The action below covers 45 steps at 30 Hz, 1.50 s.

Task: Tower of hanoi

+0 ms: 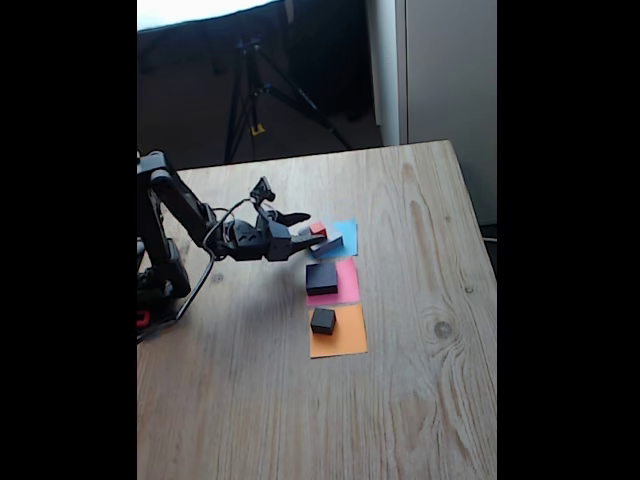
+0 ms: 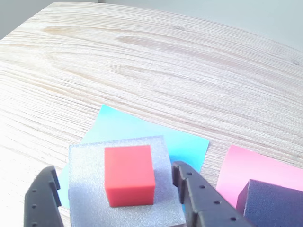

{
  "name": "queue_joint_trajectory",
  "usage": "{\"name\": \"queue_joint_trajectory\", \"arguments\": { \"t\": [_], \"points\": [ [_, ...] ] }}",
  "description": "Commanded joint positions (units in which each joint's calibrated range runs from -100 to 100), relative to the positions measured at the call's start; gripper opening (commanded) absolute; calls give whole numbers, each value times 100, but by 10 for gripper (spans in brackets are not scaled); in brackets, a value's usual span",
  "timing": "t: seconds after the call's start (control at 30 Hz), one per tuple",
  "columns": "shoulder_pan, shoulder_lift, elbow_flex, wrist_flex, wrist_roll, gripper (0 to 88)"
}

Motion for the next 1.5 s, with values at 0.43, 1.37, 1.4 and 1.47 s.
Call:
{"name": "queue_joint_trajectory", "arguments": {
  "t": [0.43, 1.37, 1.4, 1.47],
  "points": [
    [-191, 292, -346, -197, 440, 228],
    [-225, -11, -327, -108, -613, 211],
    [-208, -19, -327, -108, -713, 209],
    [-191, -19, -327, -100, -730, 208]
  ]
}}
